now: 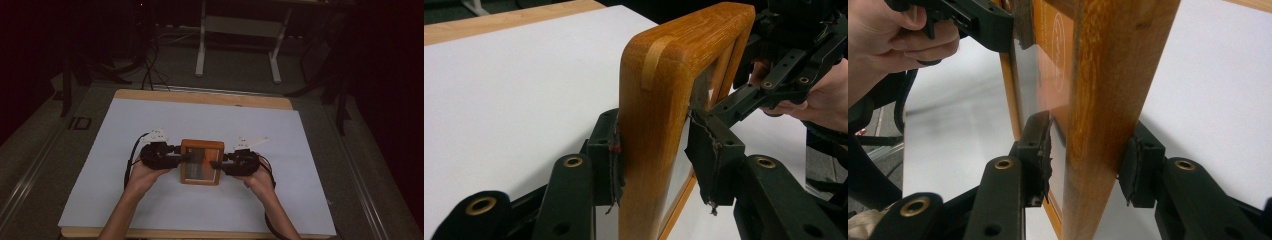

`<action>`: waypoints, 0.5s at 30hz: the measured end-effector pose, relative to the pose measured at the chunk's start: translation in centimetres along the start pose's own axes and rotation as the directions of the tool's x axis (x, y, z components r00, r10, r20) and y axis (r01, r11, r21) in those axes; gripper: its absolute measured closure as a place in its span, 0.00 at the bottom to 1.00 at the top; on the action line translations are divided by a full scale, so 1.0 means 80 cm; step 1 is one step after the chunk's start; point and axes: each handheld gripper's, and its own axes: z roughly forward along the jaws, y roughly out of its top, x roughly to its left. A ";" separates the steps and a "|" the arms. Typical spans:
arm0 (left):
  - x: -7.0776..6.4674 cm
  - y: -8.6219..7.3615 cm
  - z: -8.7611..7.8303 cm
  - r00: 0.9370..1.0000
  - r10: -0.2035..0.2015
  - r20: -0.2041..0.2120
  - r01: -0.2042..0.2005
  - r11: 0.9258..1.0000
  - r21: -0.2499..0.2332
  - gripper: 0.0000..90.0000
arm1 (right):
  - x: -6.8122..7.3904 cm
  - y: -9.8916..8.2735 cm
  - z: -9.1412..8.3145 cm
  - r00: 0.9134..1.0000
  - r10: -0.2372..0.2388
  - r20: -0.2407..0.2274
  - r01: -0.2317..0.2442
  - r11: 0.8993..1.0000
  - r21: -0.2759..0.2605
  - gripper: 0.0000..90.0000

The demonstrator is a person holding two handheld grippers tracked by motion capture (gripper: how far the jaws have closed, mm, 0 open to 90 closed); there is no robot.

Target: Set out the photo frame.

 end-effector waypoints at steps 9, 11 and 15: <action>0.003 -0.004 0.004 1.000 -0.015 0.002 0.015 1.000 0.001 0.65 | -0.003 -0.003 0.002 1.000 0.004 -0.002 -0.004 1.000 0.000 0.67; 0.004 -0.004 0.004 1.000 -0.014 0.002 0.014 1.000 0.001 0.65 | -0.004 -0.003 0.003 1.000 0.007 -0.003 -0.007 1.000 -0.002 0.67; 0.005 -0.004 0.004 1.000 -0.019 0.001 0.019 1.000 -0.001 0.65 | -0.004 -0.003 0.003 1.000 0.006 -0.002 -0.006 1.000 -0.002 0.67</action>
